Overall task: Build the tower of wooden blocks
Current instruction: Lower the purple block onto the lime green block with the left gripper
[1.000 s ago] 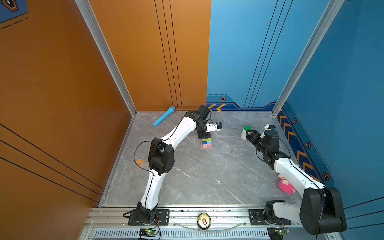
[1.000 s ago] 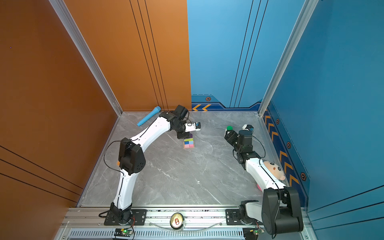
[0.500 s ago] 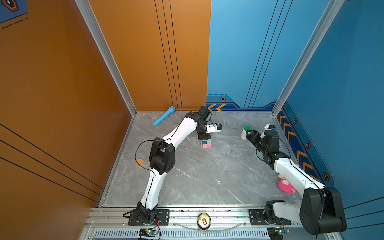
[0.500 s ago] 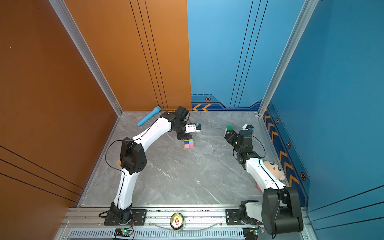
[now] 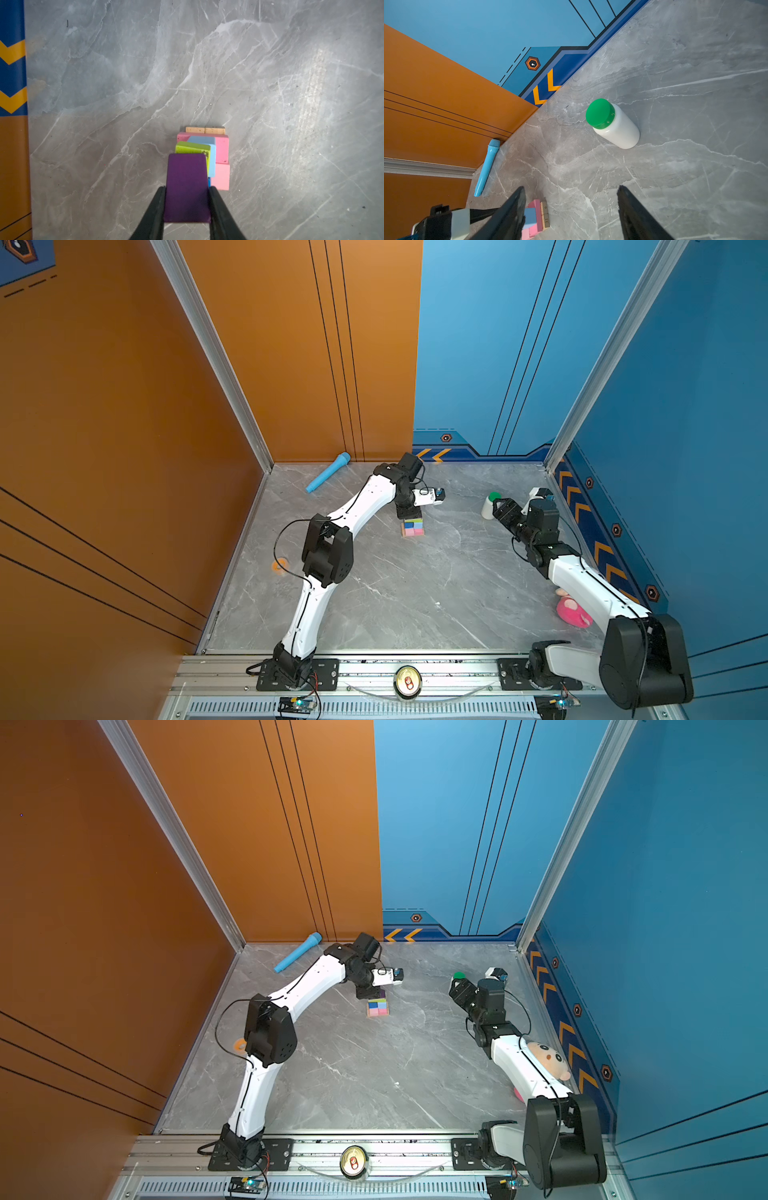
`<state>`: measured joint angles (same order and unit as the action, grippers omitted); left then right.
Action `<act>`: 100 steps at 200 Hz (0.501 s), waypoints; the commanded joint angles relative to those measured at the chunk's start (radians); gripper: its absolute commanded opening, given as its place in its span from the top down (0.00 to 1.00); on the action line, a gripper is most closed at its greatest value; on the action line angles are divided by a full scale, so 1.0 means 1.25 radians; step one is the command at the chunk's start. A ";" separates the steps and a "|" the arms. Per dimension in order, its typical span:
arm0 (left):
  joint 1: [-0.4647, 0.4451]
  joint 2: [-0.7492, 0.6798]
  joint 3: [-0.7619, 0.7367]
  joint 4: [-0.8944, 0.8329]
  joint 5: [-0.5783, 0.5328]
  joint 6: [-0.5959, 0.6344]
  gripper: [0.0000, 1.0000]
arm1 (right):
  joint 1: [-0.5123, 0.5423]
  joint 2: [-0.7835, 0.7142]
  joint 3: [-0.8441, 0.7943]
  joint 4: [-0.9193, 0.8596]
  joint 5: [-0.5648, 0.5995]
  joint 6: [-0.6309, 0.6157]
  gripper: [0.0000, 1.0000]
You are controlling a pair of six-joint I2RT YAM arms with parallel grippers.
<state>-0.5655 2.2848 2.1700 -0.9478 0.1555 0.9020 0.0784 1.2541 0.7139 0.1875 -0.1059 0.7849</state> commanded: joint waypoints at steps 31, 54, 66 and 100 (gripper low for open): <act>-0.008 0.016 0.024 -0.023 -0.016 0.021 0.77 | -0.004 0.009 0.022 0.004 -0.009 -0.008 0.29; -0.007 0.014 0.021 -0.029 -0.024 0.026 0.77 | -0.004 0.014 0.025 0.006 -0.014 -0.006 0.29; -0.007 0.011 0.020 -0.033 -0.024 0.027 0.77 | -0.004 0.015 0.026 0.006 -0.015 -0.005 0.29; -0.005 0.008 0.013 -0.038 -0.034 0.032 0.76 | -0.004 0.016 0.026 0.007 -0.017 -0.003 0.29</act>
<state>-0.5705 2.2860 2.1746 -0.9623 0.1284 0.9245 0.0784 1.2690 0.7174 0.1871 -0.1104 0.7849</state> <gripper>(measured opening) 0.323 0.709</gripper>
